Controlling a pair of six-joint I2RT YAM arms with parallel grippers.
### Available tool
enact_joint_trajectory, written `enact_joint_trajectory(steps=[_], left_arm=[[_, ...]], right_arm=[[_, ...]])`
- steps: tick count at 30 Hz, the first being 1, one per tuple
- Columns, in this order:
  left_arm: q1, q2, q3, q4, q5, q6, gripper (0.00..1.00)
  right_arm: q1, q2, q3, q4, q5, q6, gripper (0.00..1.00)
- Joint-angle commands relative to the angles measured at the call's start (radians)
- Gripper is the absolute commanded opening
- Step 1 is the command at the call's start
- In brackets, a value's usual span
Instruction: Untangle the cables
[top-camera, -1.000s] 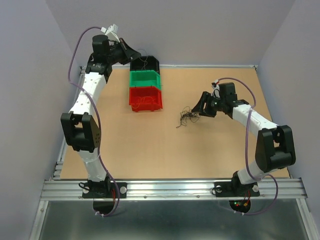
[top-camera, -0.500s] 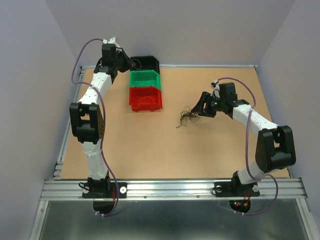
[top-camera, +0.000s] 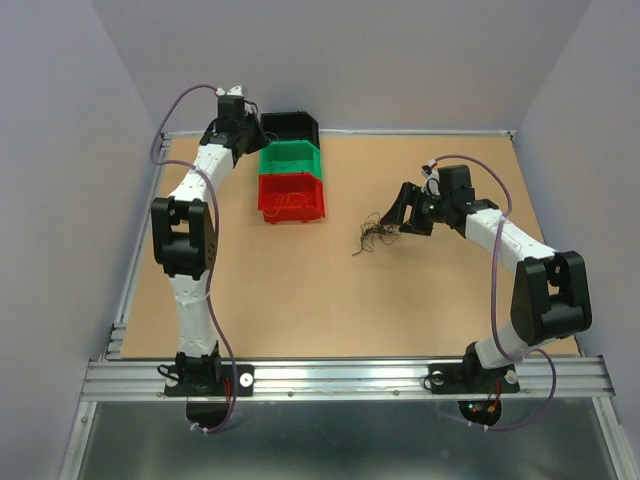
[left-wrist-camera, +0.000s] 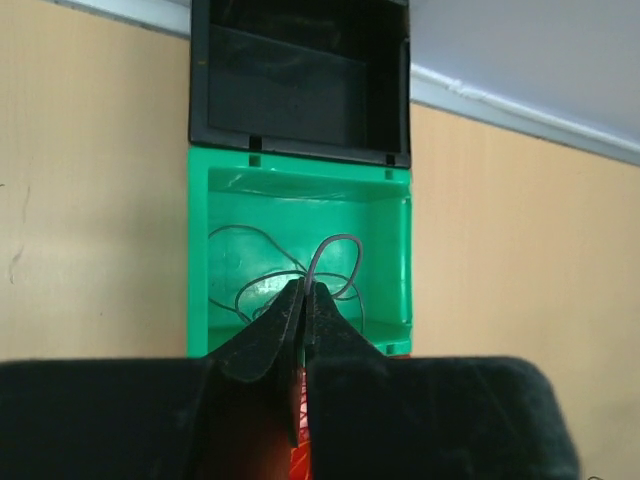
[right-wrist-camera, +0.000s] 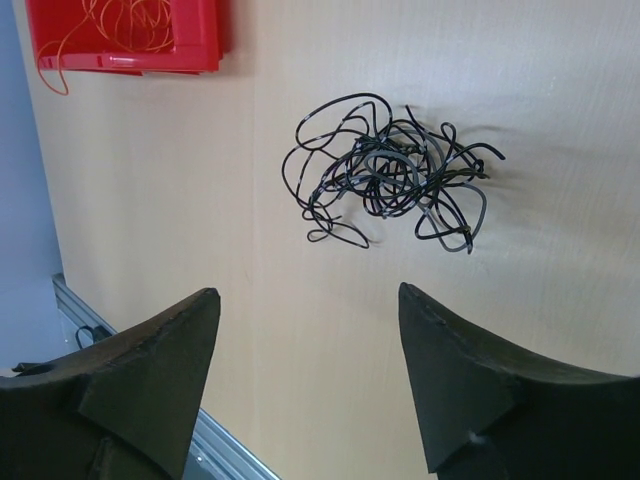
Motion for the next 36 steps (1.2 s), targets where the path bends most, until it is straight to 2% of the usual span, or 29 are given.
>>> enact_joint_trajectory(steps=[1, 3, 4, 7, 13, 16, 18, 22, 28, 31, 34, 36], left_arm=[[-0.032, 0.034, 0.114, -0.106, -0.039, 0.097, 0.25], [-0.045, 0.033, 0.137, -0.130, -0.061, 0.120, 0.33], [-0.059, 0.027, 0.136, -0.132, -0.076, 0.135, 0.46], [-0.081, -0.010, 0.130, -0.141, -0.107, 0.147, 0.65], [-0.134, -0.142, 0.021, -0.153, -0.148, 0.147, 0.80], [-0.171, -0.214, -0.036, -0.163, -0.123, 0.167, 0.87], [-0.222, -0.260, -0.063, -0.163, -0.098, 0.204, 0.87], [-0.327, -0.298, -0.119, -0.163, -0.057, 0.250, 0.86], [-0.432, -0.273, -0.137, -0.169, 0.006, 0.255, 0.85], [-0.460, -0.246, -0.134, -0.167, 0.072, 0.238, 0.85], [-0.478, -0.220, -0.125, -0.167, 0.130, 0.232, 0.85], [-0.484, -0.200, -0.114, -0.178, 0.160, 0.233, 0.85]], right_arm=[[-0.004, -0.020, 0.028, 0.000, 0.003, -0.015, 0.79], [-0.004, -0.020, 0.028, -0.001, 0.003, -0.015, 0.79], [-0.004, -0.018, 0.028, -0.001, 0.002, -0.015, 0.79], [-0.004, -0.018, 0.025, -0.003, 0.014, -0.012, 0.79], [-0.004, 0.013, 0.046, -0.020, 0.087, 0.008, 0.80], [-0.003, 0.046, 0.069, -0.043, 0.123, 0.021, 0.76], [-0.004, 0.068, 0.089, -0.066, 0.164, 0.031, 0.70], [-0.004, 0.088, 0.100, -0.081, 0.207, 0.034, 0.68], [-0.004, 0.167, 0.141, -0.078, 0.147, 0.008, 0.60], [-0.003, 0.218, 0.175, -0.073, 0.111, -0.006, 0.50], [-0.004, 0.232, 0.203, -0.075, 0.097, -0.031, 0.31], [-0.003, 0.224, 0.203, -0.075, 0.106, -0.034, 0.31]])
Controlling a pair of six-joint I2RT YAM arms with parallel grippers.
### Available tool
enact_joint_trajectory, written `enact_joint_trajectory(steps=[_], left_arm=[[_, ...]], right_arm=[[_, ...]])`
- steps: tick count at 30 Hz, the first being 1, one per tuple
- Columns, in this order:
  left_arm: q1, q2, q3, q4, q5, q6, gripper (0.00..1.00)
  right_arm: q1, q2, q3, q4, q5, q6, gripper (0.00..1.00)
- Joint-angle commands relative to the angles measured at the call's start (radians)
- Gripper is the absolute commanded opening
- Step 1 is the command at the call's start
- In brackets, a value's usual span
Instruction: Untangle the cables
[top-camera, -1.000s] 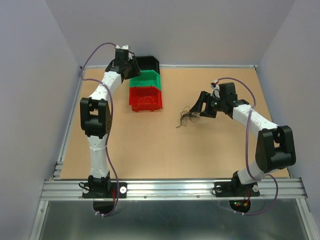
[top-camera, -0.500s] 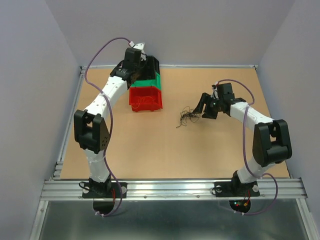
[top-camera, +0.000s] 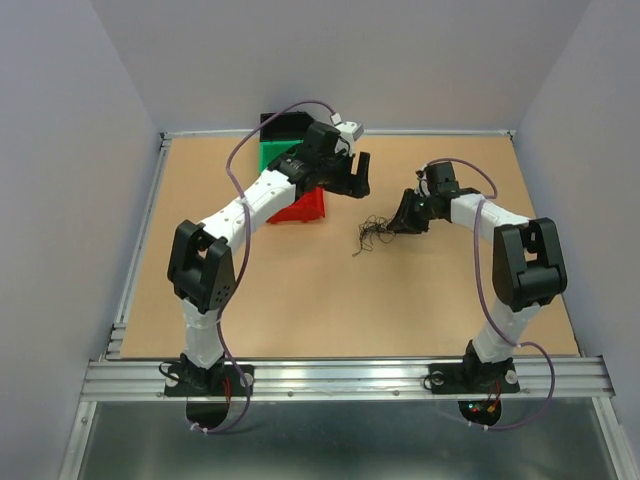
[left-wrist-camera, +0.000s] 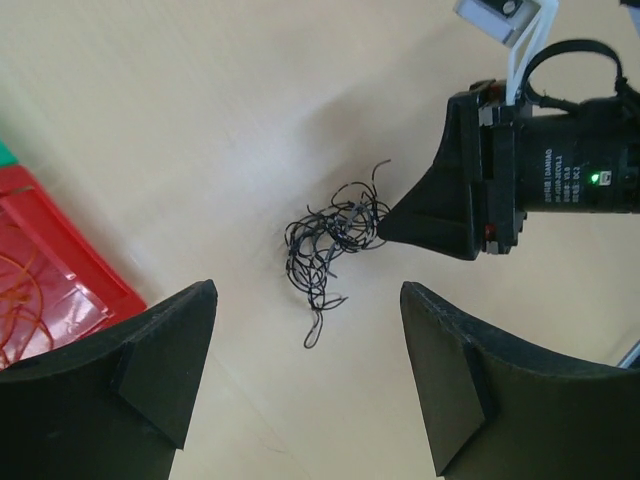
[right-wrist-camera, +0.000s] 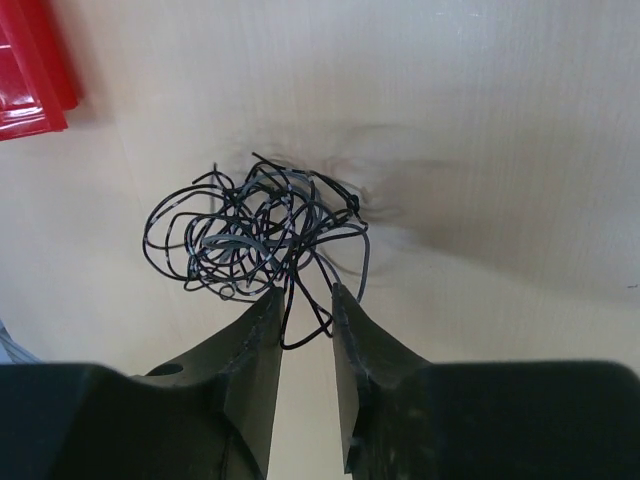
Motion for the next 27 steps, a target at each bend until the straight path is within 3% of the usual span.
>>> enact_joint_trajectory(steps=[1, 9, 16, 24, 27], left_arm=[[-0.009, 0.033, 0.022, -0.012, 0.095, 0.003, 0.85], [-0.029, 0.139, 0.096, -0.075, 0.125, 0.029, 0.80], [-0.043, 0.211, 0.114, -0.103, 0.170, 0.038, 0.64], [-0.056, 0.254, 0.114, -0.078, 0.133, 0.006, 0.58], [-0.058, 0.297, 0.154, -0.075, 0.112, -0.003, 0.50]], right_arm=[[-0.003, -0.027, 0.064, 0.006, -0.020, -0.031, 0.31], [-0.003, -0.032, 0.039, 0.006, -0.027, -0.028, 0.30], [-0.004, -0.032, 0.037, 0.006, -0.027, -0.032, 0.31], [-0.004, -0.040, 0.036, 0.008, -0.041, -0.035, 0.30], [-0.003, -0.049, 0.030, 0.009, -0.047, -0.043, 0.30]])
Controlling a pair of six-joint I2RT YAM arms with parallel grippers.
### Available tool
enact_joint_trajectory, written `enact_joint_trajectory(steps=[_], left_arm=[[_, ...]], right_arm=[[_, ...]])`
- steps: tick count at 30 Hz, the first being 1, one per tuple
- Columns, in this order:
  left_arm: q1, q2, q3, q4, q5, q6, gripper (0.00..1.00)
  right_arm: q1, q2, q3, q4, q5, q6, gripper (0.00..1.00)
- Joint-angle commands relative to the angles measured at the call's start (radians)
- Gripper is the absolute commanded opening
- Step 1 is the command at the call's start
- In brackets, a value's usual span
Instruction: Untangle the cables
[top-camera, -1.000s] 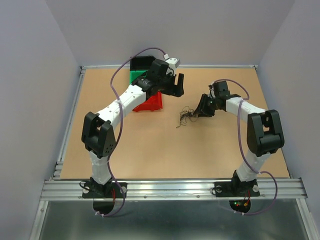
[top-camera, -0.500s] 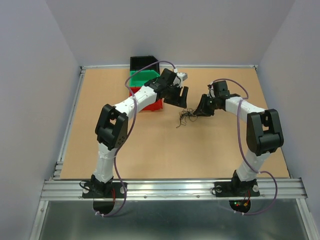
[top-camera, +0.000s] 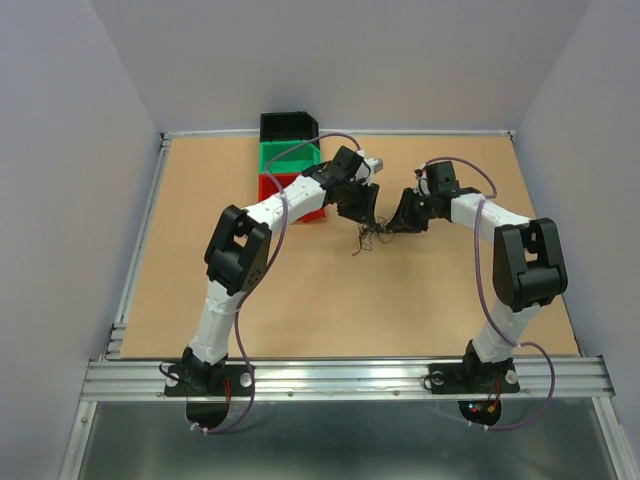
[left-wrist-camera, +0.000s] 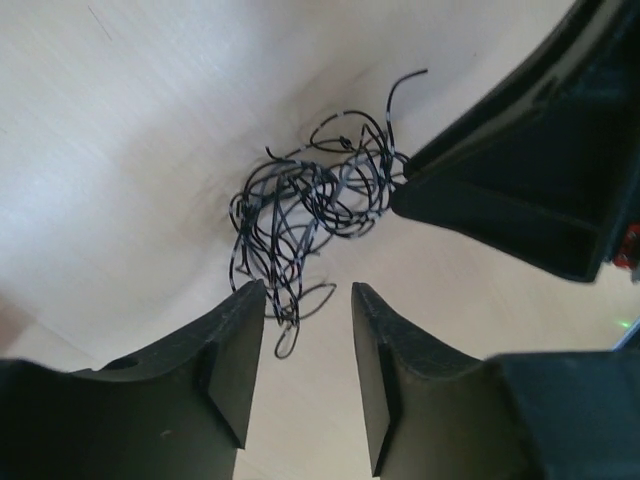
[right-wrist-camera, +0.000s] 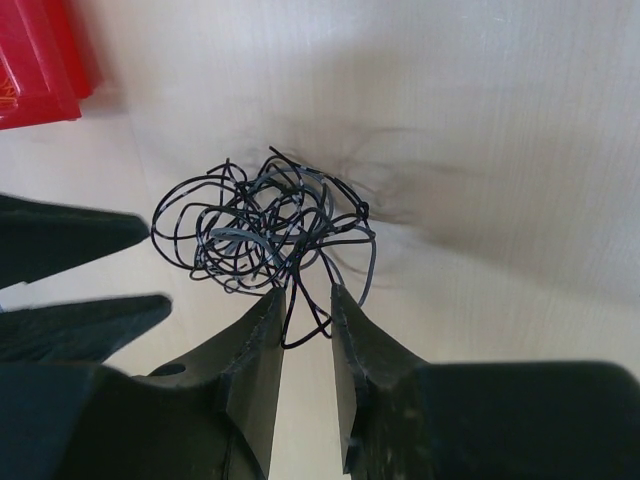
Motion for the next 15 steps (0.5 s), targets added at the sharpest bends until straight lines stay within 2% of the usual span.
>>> enact_joint_trajectory(steps=[1, 3, 4, 7, 10, 11, 14, 15], left_arm=[[-0.005, 0.055, 0.082, 0.012, -0.026, -0.016, 0.47], [-0.005, 0.086, 0.116, 0.006, -0.021, -0.017, 0.35], [-0.005, 0.094, 0.123, 0.006, -0.011, -0.017, 0.23], [-0.006, 0.088, 0.119, 0.023, 0.008, -0.017, 0.02], [-0.006, 0.028, 0.073, 0.050, -0.007, -0.019, 0.00], [-0.008, 0.010, 0.053, 0.053, -0.023, -0.017, 0.00], [-0.006, -0.073, 0.034, 0.058, -0.024, -0.013, 0.00], [-0.006, -0.114, 0.030, 0.058, -0.017, -0.005, 0.00]], right_arm=[[-0.003, -0.050, 0.021, 0.010, -0.025, -0.024, 0.31], [-0.003, -0.062, 0.013, 0.011, -0.029, -0.032, 0.31], [-0.003, -0.065, 0.011, 0.013, -0.031, -0.036, 0.32], [-0.003, -0.083, 0.005, 0.013, -0.020, -0.039, 0.33], [-0.005, -0.108, -0.005, 0.011, 0.009, -0.033, 0.43], [-0.005, -0.116, -0.010, 0.011, 0.015, -0.033, 0.51], [-0.005, -0.143, -0.010, 0.016, 0.029, -0.041, 0.67], [-0.005, -0.154, -0.010, 0.025, 0.031, -0.044, 0.70]])
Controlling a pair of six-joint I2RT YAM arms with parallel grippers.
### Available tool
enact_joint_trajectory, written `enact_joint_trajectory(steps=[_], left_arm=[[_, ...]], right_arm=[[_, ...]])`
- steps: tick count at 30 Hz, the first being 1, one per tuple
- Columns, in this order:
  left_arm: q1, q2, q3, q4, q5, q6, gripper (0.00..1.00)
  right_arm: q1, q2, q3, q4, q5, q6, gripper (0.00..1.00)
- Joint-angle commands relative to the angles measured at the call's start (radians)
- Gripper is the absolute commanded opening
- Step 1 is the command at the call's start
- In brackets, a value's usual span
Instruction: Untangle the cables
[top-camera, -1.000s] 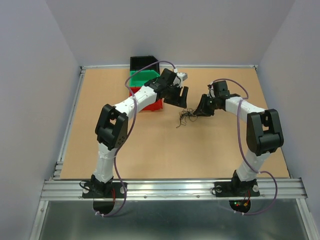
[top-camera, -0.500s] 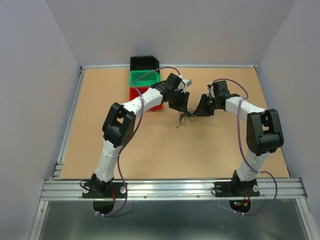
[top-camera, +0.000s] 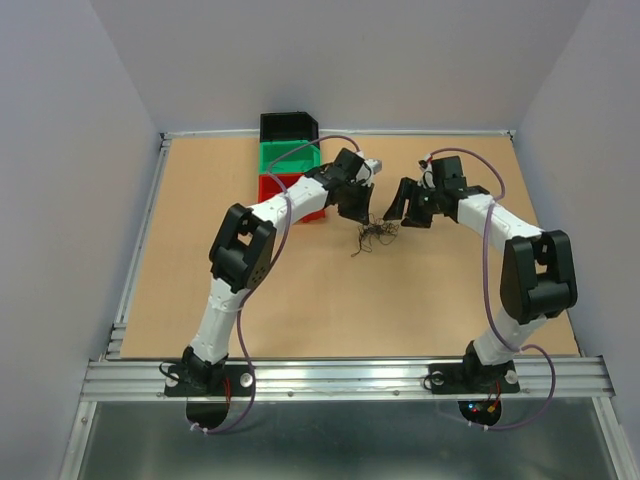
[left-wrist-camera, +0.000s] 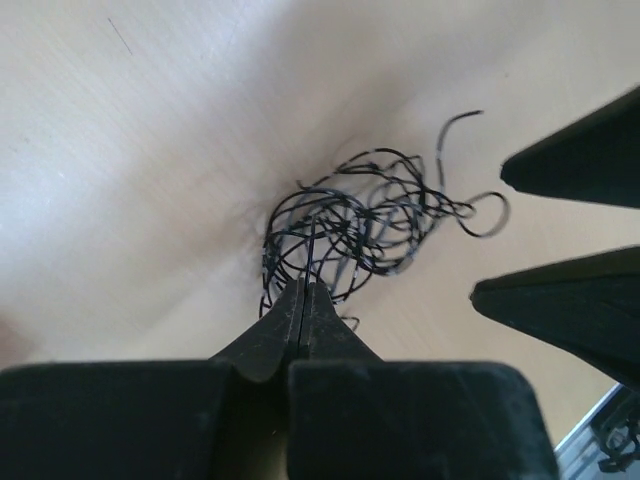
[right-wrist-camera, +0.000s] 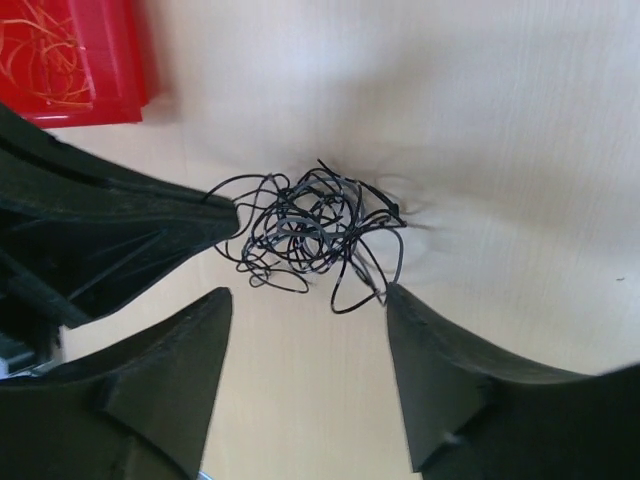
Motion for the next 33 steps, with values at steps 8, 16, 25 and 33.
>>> enact_joint_trajectory(steps=[8, 16, 25, 33], left_arm=[[-0.014, -0.318, 0.101, -0.003, 0.131, 0.023, 0.00], [-0.037, -0.294, 0.300, -0.045, 0.197, -0.069, 0.00], [-0.038, -0.273, 0.310, -0.054, 0.088, -0.138, 0.00], [-0.039, -0.285, 0.253, -0.065, 0.014, -0.189, 0.00]], right_arm=[[-0.004, -0.093, -0.016, 0.160, -0.092, -0.036, 0.78], [-0.003, -0.140, -0.018, 0.278, -0.187, -0.033, 0.79], [-0.003, -0.263, -0.093, 0.332, -0.141, 0.014, 0.80], [-0.006, -0.327, -0.136, 0.189, 0.092, 0.004, 0.80]])
